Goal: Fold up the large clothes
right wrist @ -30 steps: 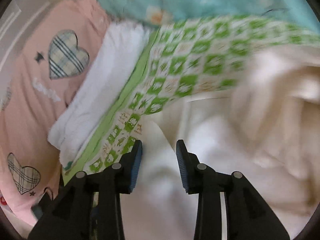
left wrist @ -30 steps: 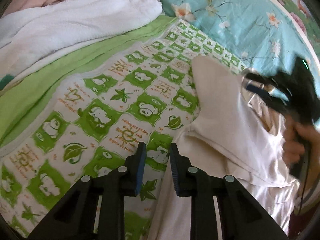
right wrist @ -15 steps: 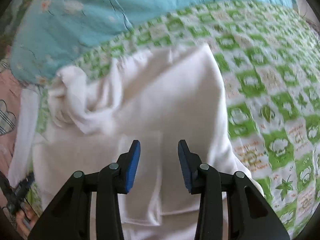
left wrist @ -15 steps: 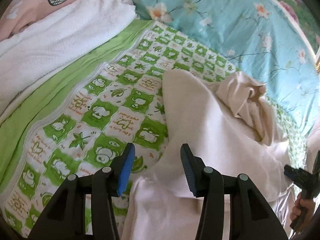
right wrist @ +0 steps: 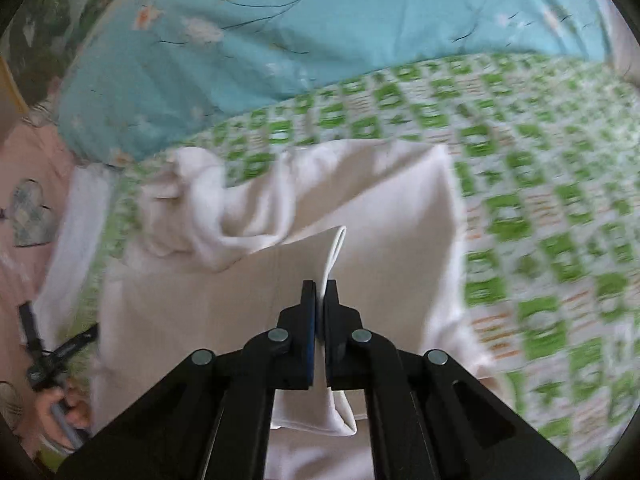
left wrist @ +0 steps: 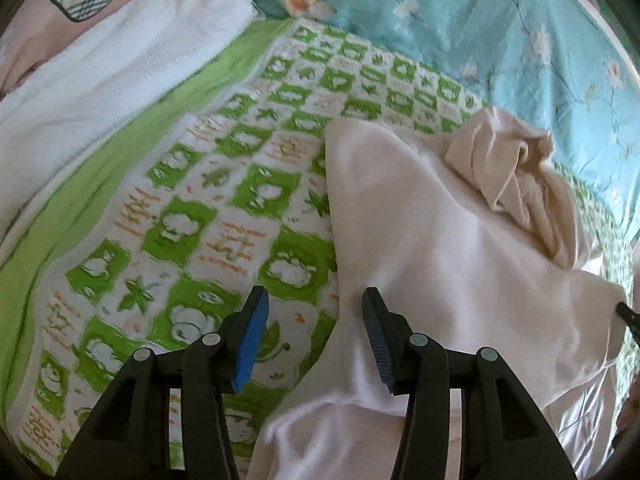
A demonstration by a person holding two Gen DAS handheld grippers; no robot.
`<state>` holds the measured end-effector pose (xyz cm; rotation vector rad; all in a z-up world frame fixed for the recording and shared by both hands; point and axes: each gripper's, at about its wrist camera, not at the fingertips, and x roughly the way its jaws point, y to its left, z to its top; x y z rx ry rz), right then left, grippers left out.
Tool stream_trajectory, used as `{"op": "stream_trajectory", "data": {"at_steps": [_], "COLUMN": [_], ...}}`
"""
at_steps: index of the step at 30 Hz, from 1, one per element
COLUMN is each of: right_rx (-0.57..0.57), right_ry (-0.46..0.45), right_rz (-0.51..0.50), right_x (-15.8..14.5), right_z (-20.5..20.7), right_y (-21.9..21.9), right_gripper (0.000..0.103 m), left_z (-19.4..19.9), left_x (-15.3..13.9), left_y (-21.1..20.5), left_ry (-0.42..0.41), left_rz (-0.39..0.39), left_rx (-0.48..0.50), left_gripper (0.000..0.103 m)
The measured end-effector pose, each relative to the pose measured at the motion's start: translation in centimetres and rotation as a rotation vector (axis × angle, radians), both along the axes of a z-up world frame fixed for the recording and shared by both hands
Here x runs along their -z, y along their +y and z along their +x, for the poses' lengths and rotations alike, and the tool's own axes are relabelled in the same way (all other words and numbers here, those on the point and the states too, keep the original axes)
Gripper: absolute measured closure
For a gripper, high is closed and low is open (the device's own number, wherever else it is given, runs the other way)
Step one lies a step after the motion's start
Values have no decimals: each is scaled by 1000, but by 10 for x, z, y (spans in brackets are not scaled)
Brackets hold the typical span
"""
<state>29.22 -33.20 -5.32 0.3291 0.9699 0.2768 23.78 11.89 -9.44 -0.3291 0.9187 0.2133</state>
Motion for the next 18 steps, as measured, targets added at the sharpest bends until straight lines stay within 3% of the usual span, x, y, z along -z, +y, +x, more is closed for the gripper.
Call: {"op": "stream_trajectory", "data": {"at_steps": [5, 9, 12, 14, 16, 17, 18], "right_rx": [27, 140, 34, -82, -100, -87, -77], "right_ry": [171, 31, -4, 70, 149, 172, 164], "right_rz": [-27, -104, -4, 89, 26, -4, 29], "right_x": [40, 12, 2, 19, 41, 52, 53], "right_z": [0, -19, -22, -16, -10, -9, -9], "right_y": [-10, -16, -5, 12, 23, 23, 18], "right_gripper": [98, 97, 97, 97, 97, 97, 97], "left_z": [1, -3, -8, -2, 4, 5, 3], "left_x": [8, 0, -11, -6, 8, 13, 14], "left_y": [-9, -2, -6, -13, -17, -17, -16], "left_ry": [12, -5, -76, -44, 25, 30, 11], "left_rz": [80, 62, -23, -33, 30, 39, 35], "left_rx": [21, 1, 39, 70, 67, 71, 71], "left_gripper": [49, 52, 50, 50, 50, 49, 49]}}
